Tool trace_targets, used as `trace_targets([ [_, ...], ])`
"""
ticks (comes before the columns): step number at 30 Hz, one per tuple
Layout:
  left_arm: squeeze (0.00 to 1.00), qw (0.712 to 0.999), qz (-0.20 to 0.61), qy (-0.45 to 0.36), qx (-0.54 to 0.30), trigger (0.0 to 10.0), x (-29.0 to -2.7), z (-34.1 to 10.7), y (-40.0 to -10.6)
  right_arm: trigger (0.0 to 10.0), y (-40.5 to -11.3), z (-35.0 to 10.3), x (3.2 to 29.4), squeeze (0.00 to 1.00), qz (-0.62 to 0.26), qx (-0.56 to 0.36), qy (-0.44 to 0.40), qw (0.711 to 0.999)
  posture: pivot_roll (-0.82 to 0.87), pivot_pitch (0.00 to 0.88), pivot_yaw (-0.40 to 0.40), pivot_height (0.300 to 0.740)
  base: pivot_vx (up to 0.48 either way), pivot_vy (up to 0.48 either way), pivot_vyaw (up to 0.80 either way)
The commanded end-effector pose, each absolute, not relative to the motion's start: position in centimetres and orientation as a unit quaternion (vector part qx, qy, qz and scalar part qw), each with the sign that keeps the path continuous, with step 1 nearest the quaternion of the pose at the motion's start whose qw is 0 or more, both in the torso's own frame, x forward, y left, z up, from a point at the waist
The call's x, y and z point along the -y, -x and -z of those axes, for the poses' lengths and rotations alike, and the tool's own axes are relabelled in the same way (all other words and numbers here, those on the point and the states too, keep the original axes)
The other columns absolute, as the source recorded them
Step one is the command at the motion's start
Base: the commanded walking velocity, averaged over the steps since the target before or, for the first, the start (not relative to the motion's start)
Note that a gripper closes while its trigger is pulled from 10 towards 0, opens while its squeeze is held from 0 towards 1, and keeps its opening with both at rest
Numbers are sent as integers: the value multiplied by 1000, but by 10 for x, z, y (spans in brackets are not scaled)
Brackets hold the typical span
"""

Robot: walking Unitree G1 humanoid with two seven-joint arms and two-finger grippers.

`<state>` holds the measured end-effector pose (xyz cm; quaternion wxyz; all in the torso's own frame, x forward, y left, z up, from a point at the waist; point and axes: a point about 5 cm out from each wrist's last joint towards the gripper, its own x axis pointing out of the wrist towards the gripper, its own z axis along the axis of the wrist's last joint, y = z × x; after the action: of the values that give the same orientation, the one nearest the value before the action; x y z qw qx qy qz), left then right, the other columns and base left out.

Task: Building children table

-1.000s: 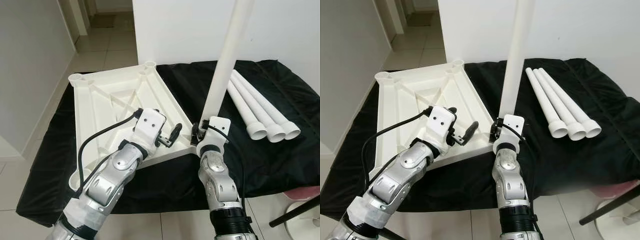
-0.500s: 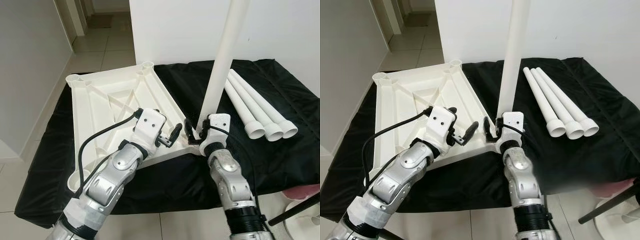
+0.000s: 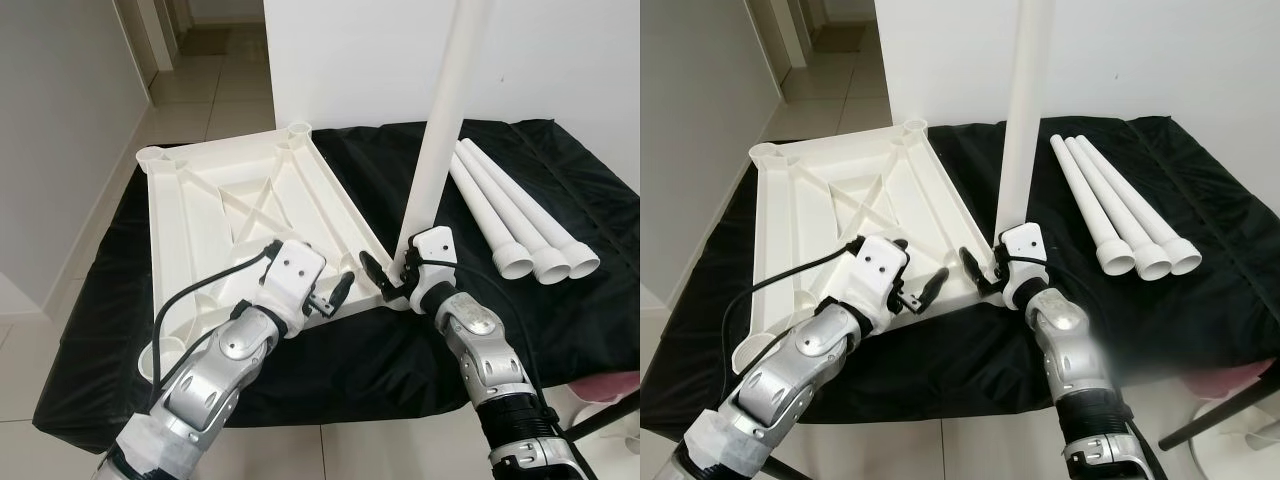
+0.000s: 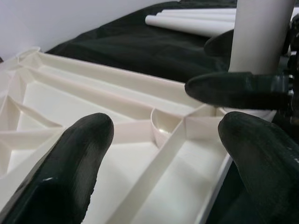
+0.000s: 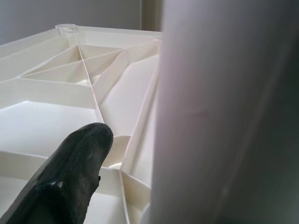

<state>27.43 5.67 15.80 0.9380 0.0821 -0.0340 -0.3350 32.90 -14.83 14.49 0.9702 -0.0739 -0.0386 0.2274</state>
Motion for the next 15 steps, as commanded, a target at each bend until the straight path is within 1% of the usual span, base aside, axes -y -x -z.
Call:
trace_targets([
  [1,0,910,404,-88,15,10000,-55,-151,-269,10000,-330,-142,145,0,-239,33,71,968,-41,20,43,740,0,0,0],
  [6,0,920,381,-87,2,10000,-57,-141,-270,10000,-330,-134,148,0,-254,27,66,965,-30,20,52,740,0,0,0],
  [8,0,931,361,-58,-12,10000,-60,-129,-269,10000,-327,-130,151,0,-262,34,55,963,-38,18,66,740,0,0,0],
  [11,0,934,354,-46,-14,10000,-61,-127,-269,10000,-326,-129,152,0,-265,38,50,962,-38,18,66,740,0,0,0],
  [14,0,940,339,-30,-5,10000,-63,-125,-272,10000,-326,-130,154,0,-260,50,48,963,-48,15,75,740,0,0,0],
  [15,0,944,328,-22,11,10000,-65,-125,-273,10000,-326,-130,156,0,-257,57,46,964,-57,12,80,740,0,0,0],
])
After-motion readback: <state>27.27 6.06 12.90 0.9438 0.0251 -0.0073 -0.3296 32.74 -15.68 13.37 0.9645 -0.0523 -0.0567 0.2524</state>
